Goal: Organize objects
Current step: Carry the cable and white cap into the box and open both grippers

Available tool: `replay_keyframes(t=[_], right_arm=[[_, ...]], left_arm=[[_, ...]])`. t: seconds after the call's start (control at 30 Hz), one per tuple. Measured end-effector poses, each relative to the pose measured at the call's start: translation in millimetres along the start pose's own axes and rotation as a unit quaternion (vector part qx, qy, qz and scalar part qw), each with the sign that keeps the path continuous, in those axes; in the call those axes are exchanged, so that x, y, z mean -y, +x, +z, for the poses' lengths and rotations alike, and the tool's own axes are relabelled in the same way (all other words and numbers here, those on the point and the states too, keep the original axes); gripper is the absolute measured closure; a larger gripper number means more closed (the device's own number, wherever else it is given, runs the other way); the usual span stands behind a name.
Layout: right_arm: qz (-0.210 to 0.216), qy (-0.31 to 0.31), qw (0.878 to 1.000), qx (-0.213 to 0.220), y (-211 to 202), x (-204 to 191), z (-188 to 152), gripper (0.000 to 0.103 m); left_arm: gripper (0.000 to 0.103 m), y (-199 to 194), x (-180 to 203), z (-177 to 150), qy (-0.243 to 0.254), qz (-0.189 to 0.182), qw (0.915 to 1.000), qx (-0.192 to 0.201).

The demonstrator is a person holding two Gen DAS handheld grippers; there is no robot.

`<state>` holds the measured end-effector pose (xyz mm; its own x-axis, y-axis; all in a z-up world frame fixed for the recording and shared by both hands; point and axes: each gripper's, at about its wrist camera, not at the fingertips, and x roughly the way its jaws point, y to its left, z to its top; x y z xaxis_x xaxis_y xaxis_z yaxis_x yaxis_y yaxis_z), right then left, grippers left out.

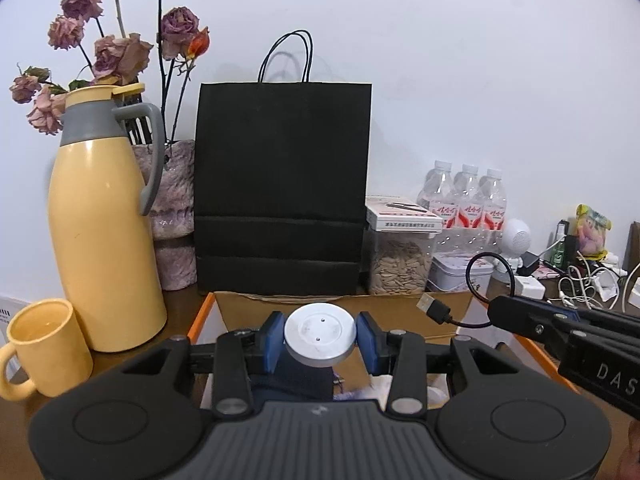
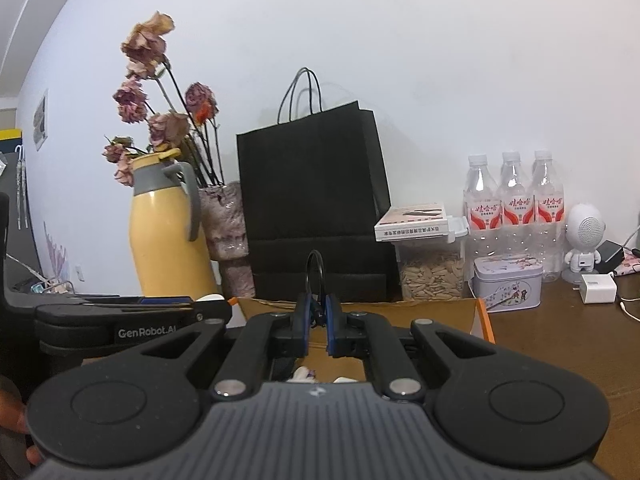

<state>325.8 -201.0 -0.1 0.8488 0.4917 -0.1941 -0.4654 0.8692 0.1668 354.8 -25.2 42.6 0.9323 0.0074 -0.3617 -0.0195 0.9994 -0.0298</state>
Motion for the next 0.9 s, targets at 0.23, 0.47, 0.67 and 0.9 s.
replay_keyframes(t=[0.23,0.47,0.67,0.9], right_arm=[[-0.010,-0.004,1.000,-0.022,25,8,0,0.095],[-0.012,-0.007,0.999,-0.045,31,9,-6,0.094],[-0.029,-0.010,0.998,-0.061,30,11,-6,0.038],[-0.054,-0.034,0.996,-0.063,25,8,-4,0.000]], left_arm=[[0.065,27,-6,3,0.008,0.004,0.9999,-0.009],[0.065,35,-4,-4,0.020,0.013,0.9994,-0.024],[0.014,32,-7,-3,0.023,0.042,0.9987,-0.015],[0.000,30,-14,-3,0.009,0.062,0.9980,-0.008]])
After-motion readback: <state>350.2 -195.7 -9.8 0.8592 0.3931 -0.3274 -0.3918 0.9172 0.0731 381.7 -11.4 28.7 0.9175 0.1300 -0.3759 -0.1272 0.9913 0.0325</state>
